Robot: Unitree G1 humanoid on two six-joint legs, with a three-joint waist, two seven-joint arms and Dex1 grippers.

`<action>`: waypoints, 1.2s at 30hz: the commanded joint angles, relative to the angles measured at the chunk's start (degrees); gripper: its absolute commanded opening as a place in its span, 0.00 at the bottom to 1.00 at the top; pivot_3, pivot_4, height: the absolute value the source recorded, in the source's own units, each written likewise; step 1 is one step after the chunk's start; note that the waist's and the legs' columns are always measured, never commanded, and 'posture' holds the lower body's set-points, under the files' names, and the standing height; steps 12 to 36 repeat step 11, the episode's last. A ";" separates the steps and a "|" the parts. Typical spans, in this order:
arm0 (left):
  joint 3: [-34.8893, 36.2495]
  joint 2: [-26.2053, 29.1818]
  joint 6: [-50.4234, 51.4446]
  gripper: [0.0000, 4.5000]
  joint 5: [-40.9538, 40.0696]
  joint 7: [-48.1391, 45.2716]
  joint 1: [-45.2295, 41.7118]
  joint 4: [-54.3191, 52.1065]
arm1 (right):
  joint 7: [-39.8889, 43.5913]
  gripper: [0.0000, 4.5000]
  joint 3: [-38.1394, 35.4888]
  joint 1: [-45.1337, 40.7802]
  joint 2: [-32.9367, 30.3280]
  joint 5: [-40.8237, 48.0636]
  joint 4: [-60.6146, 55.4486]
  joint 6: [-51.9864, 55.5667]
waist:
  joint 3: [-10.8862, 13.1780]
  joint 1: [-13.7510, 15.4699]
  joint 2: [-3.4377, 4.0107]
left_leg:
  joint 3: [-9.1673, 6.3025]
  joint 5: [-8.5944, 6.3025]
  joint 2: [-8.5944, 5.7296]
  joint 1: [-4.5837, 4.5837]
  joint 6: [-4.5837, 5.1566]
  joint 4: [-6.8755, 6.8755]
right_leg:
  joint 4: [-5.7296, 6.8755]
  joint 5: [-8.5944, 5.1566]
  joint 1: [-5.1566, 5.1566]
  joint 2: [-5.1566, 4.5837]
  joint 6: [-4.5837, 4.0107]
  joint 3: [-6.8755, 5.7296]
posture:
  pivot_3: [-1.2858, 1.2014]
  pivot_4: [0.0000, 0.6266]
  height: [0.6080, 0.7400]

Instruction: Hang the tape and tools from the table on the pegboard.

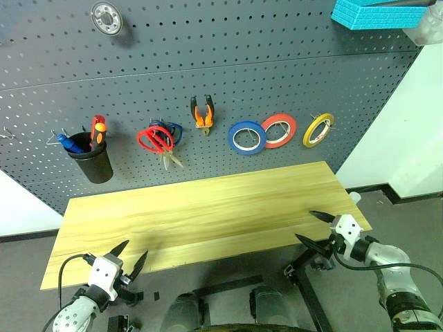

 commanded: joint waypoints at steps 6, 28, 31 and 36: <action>-1.16 0.23 -1.31 0.75 1.02 0.56 -0.47 0.19 | -1.74 1.00 0.59 1.62 0.32 0.55 -11.12 6.07 | -0.02 0.75 0.07 | -0.04 -0.15 0.39 -0.01 -0.13 0.03 | 0.16 -0.05 -0.34 0.37 -0.11 -0.08 | 0.50 0.09 1.00; -1.53 0.16 -1.48 0.75 1.24 0.88 -0.38 0.06 | -1.78 1.00 0.85 1.98 -0.19 0.75 -13.91 8.82 | -0.04 0.46 0.15 | 0.07 -0.17 0.46 -0.23 -0.13 0.12 | -0.81 -0.04 -0.20 0.35 -0.10 -0.17 | 0.51 0.09 1.00; -1.53 0.16 -1.48 0.75 1.24 0.88 -0.38 0.06 | -1.78 1.00 0.85 1.98 -0.19 0.75 -13.91 8.82 | -0.04 0.46 0.15 | 0.07 -0.17 0.46 -0.23 -0.13 0.12 | -0.81 -0.04 -0.20 0.35 -0.10 -0.17 | 0.51 0.09 1.00; -1.53 0.16 -1.48 0.75 1.24 0.88 -0.38 0.06 | -1.78 1.00 0.85 1.98 -0.19 0.75 -13.91 8.82 | -0.04 0.46 0.15 | 0.07 -0.17 0.46 -0.23 -0.13 0.12 | -0.81 -0.04 -0.20 0.35 -0.10 -0.17 | 0.51 0.09 1.00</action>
